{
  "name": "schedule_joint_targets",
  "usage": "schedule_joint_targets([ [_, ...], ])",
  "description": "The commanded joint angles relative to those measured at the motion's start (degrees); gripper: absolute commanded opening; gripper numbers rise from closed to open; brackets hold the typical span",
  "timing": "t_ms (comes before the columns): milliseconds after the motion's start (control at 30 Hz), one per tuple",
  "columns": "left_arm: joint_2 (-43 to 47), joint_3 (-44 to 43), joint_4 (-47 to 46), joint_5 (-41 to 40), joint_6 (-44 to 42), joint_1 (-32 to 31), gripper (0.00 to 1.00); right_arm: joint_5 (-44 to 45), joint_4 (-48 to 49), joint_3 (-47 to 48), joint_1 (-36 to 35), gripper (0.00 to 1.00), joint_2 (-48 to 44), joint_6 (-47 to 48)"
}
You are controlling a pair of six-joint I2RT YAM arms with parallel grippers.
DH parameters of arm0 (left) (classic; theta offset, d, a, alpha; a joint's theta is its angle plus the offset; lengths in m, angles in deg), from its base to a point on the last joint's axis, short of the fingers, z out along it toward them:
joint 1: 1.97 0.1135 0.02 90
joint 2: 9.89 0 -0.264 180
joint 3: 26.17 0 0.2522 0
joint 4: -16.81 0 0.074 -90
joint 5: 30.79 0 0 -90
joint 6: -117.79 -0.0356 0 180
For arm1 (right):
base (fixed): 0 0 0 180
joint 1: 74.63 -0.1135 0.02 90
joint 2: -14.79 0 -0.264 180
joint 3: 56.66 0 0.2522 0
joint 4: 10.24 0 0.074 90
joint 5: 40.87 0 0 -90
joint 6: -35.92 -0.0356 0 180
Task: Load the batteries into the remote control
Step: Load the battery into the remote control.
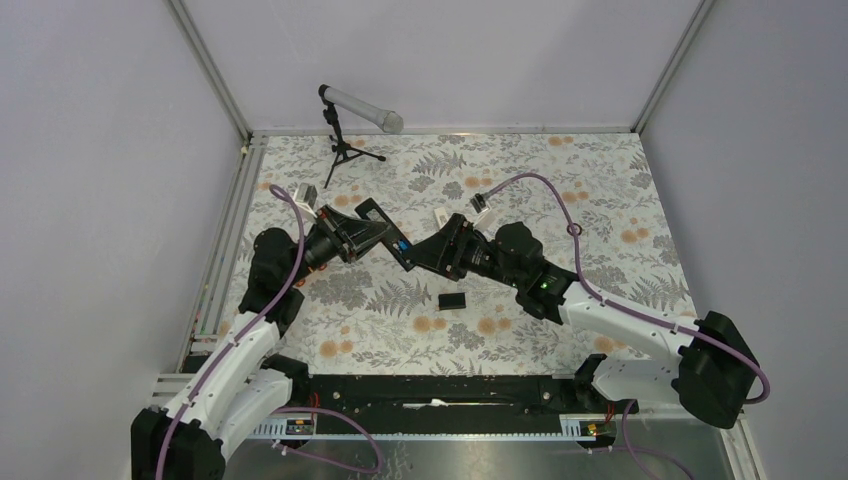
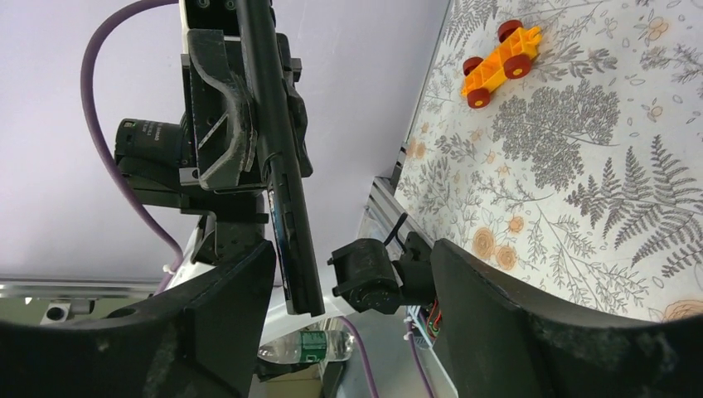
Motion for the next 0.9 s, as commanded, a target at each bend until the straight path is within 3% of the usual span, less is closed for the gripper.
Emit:
schedule_joint_targets([
  [0, 0.65, -3.68, -1.11, 0.99, -2.95, 0.25, 0.0, 1.81, 1.75, 2.72, 0.52, 0.75, -1.05, 3.2],
  [300, 0.51, -4.78, -1.41, 2.51, -4.41, 0.23, 0.0, 1.3, -0.97, 5.9, 1.47, 0.68, 2.48, 2.55],
  [600, 0.45, -3.9, -5.48, 2.68, -0.9, 0.3, 0.0, -2.27, -4.82, 7.03, 1.88, 0.31, 6.25, 2.17],
  [667, 0.51, -3.88, -6.0, 2.6, -0.47, 0.3, 0.0, -2.43, -4.72, 6.83, 1.88, 0.29, 6.34, 2.45],
  [733, 0.42, -4.06, -5.57, 2.51, -0.75, 0.37, 0.0, -2.34, -4.4, 6.88, 1.87, 0.32, 6.1, 2.66],
  [867, 1.05, -4.34, -0.42, 1.58, -4.23, 1.01, 0.0, -0.98, -1.91, 6.45, 2.24, 0.65, 3.95, 3.71],
])
